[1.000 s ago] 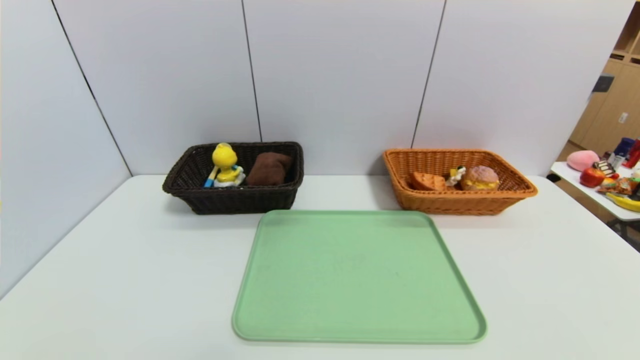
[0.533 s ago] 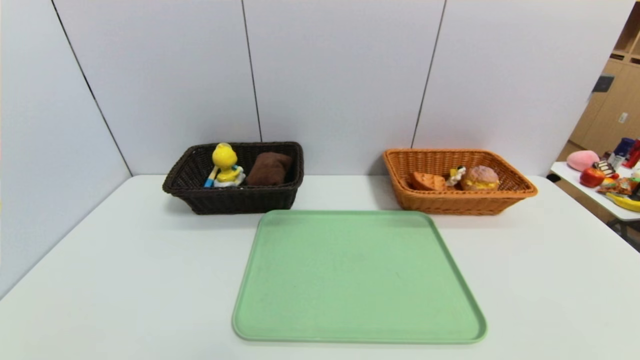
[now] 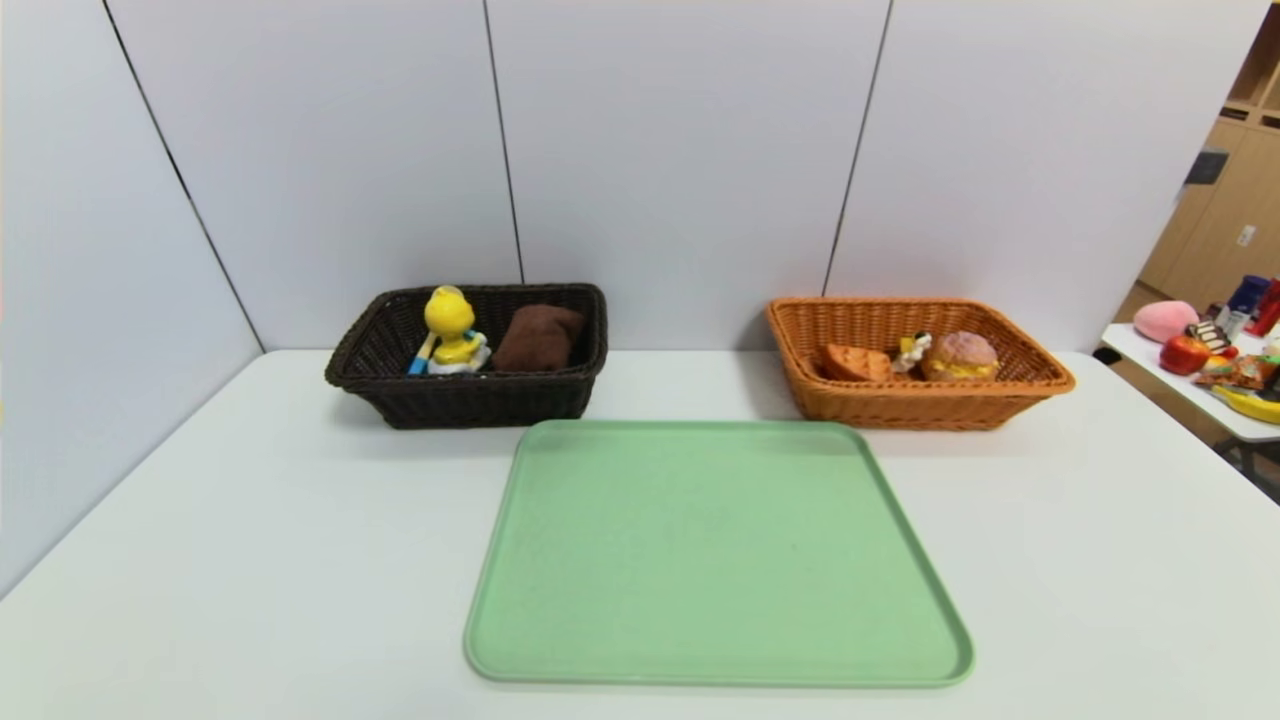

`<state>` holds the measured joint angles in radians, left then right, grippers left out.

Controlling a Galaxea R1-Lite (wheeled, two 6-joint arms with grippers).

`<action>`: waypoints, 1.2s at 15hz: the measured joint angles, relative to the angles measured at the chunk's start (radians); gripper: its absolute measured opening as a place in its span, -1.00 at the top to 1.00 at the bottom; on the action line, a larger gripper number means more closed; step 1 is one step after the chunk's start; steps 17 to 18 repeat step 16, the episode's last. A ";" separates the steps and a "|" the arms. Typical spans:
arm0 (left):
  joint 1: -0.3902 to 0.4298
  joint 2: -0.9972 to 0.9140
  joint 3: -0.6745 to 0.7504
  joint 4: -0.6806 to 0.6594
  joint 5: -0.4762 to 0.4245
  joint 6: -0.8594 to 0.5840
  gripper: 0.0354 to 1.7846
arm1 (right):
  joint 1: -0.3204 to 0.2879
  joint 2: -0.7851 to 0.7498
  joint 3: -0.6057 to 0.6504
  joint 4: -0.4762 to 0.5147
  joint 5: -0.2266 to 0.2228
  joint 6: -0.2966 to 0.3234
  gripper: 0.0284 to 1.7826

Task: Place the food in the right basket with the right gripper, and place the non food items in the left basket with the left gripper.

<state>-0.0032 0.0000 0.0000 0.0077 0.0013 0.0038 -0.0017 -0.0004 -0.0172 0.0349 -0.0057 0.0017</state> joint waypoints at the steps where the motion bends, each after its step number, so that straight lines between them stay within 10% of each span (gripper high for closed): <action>1: 0.000 0.000 0.000 0.000 0.000 0.000 -0.89 | 0.000 0.000 0.000 -0.001 0.000 0.001 -0.91; 18: 0.000 0.000 0.000 -0.002 0.000 -0.002 -0.89 | 0.000 0.000 0.001 0.000 0.000 0.000 -0.91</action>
